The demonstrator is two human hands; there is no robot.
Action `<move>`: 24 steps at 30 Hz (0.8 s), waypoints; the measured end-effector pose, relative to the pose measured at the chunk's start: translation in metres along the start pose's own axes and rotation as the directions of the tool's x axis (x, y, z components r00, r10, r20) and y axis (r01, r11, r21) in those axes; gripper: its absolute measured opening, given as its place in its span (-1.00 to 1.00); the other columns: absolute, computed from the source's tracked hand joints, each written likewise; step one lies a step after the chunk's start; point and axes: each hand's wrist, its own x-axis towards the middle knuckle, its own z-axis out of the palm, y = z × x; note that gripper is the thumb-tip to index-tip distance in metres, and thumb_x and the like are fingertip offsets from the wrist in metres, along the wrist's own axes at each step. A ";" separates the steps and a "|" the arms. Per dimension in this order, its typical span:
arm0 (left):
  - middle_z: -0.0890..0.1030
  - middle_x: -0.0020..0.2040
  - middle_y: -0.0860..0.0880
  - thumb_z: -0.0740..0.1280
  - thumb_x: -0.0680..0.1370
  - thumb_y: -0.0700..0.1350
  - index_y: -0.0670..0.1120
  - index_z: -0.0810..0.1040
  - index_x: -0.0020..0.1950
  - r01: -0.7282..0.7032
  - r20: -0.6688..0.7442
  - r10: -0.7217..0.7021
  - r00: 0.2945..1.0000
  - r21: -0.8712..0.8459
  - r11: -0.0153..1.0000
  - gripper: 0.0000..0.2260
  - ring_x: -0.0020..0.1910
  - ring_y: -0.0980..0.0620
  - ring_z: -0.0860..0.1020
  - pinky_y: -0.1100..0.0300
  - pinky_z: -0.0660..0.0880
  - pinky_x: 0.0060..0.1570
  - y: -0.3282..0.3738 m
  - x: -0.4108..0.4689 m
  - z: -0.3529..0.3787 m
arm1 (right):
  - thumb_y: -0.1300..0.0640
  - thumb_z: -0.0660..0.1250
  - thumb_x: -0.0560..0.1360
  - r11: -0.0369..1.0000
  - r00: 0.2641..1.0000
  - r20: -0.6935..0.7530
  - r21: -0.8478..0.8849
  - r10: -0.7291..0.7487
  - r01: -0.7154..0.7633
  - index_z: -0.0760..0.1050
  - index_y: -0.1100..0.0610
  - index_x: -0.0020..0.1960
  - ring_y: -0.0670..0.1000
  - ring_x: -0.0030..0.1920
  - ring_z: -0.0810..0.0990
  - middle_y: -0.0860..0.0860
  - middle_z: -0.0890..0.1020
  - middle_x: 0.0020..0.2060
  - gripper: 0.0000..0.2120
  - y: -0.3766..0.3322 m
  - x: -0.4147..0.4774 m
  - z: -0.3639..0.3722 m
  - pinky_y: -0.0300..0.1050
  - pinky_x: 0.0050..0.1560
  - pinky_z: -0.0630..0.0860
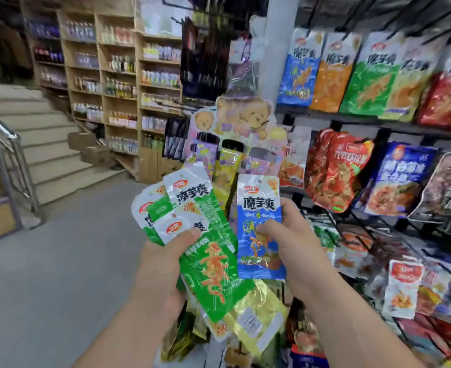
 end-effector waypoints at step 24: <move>0.76 0.05 -0.15 0.41 0.55 -0.34 -0.11 0.65 0.21 -0.401 0.111 0.408 0.906 -0.083 0.912 -0.73 -0.06 -0.21 0.74 -0.09 0.69 -0.16 0.109 0.076 0.163 | 0.05 0.25 0.67 0.827 0.821 -0.222 -0.359 -0.526 0.432 0.30 0.09 -0.15 0.03 -0.39 0.14 0.01 0.17 -0.39 -0.74 -0.247 0.140 -0.048 0.00 -0.23 0.17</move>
